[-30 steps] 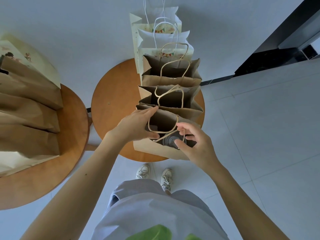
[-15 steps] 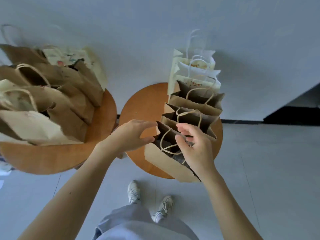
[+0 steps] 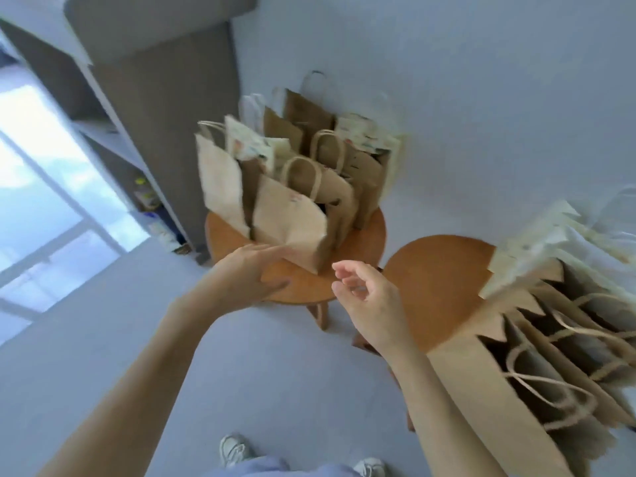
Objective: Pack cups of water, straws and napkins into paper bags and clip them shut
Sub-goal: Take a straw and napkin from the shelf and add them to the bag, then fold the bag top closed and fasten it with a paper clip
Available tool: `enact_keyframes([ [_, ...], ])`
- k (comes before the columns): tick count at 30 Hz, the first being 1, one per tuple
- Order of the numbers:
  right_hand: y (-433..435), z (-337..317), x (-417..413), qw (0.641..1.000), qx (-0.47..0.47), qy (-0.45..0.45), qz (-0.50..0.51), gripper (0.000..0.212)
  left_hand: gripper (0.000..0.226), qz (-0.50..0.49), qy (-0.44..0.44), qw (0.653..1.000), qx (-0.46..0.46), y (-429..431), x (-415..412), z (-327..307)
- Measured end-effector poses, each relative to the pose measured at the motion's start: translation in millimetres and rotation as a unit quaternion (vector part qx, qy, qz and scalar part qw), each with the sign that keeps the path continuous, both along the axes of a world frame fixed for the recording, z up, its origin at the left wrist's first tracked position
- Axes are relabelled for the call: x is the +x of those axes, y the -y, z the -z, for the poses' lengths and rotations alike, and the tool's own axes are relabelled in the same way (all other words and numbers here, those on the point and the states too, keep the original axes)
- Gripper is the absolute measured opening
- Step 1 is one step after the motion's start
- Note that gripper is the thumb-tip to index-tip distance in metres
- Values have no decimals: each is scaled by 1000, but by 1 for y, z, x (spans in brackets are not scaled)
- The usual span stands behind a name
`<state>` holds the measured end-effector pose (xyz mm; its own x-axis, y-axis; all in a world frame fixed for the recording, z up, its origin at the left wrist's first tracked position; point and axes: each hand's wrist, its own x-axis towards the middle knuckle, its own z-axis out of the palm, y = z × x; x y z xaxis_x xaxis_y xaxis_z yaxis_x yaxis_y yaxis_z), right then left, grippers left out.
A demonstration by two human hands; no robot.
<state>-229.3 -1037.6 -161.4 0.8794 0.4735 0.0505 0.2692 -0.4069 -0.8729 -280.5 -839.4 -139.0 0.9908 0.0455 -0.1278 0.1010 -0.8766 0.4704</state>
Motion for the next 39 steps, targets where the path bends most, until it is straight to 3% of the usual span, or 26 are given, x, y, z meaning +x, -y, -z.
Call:
enact_keyframes([
  [13,-312,-13,-19,979,-18,-19,-202,20,48,-212,32,977,-15,-273,-100,-10],
  [30,-678,-33,82,948,-56,26,-313,26,47,-343,42,938,-4,-578,-27,-31],
  [39,-839,-41,124,953,-77,117,-270,25,47,-301,61,950,53,-758,15,-29],
])
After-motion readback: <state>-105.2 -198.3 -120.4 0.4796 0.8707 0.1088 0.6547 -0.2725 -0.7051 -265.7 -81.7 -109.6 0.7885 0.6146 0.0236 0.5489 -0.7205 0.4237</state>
